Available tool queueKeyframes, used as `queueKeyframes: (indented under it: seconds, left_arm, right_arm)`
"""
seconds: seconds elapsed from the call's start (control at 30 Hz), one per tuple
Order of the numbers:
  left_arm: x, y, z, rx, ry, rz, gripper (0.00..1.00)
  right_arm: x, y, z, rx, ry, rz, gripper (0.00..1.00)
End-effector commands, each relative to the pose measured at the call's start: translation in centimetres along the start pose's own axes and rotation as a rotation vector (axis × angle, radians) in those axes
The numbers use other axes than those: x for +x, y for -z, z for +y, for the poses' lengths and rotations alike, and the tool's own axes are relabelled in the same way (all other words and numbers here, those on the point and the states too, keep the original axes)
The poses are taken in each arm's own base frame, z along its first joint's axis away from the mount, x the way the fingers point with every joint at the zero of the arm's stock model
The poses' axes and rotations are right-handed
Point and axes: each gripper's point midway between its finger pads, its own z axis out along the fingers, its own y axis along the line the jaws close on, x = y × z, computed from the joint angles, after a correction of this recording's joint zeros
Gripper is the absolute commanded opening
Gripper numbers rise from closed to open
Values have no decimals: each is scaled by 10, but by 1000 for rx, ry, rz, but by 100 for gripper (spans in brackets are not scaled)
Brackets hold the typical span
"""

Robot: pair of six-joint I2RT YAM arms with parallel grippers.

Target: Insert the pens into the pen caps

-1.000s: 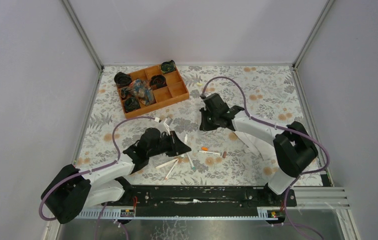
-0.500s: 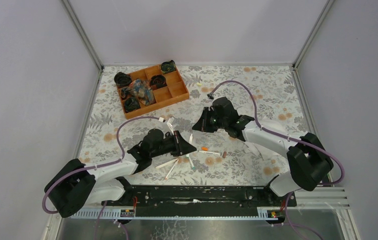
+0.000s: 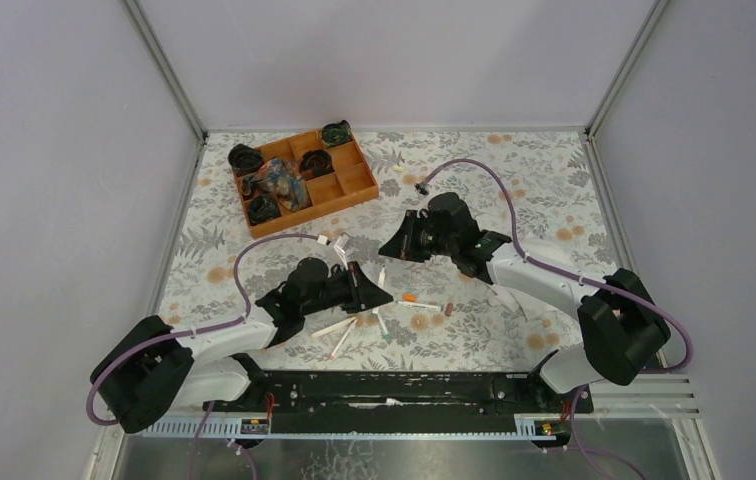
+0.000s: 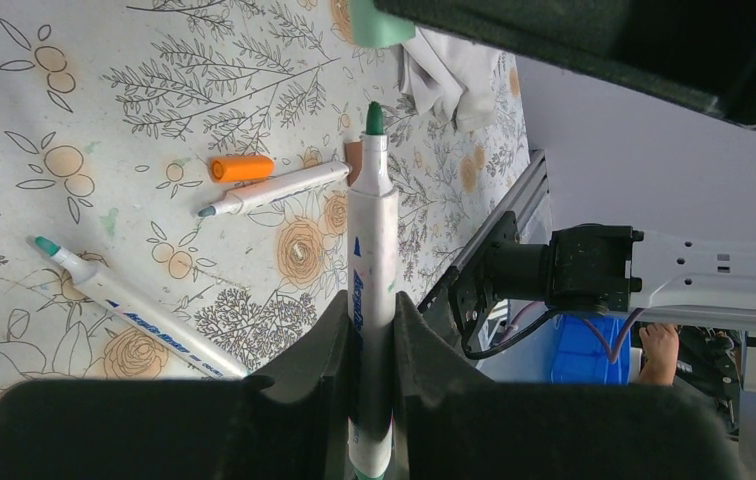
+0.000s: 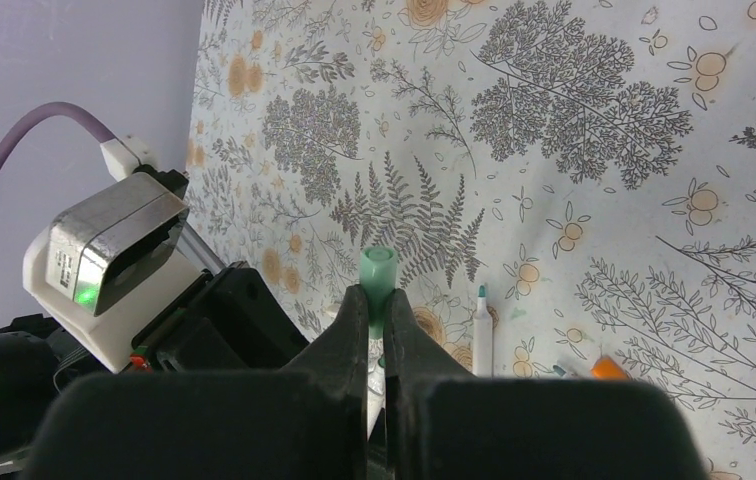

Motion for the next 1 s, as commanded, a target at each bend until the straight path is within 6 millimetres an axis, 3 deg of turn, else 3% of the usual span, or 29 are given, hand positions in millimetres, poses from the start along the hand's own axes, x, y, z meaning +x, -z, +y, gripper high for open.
queueKeyframes:
  seconds: [0.0,0.7,0.97]
  left_arm:
    - [-17,-3,-14,27,-19,-65,0]
    - [-25,-5,-12,8,-5,-107,0]
    - [-37,-5,-13,16,6,-142,0]
  right_arm:
    - [-6,7,22,-78,15,-22,0]
    - [-2,7,25,-103,26,-7,0]
    - [1,6,24,-117,25,4,0]
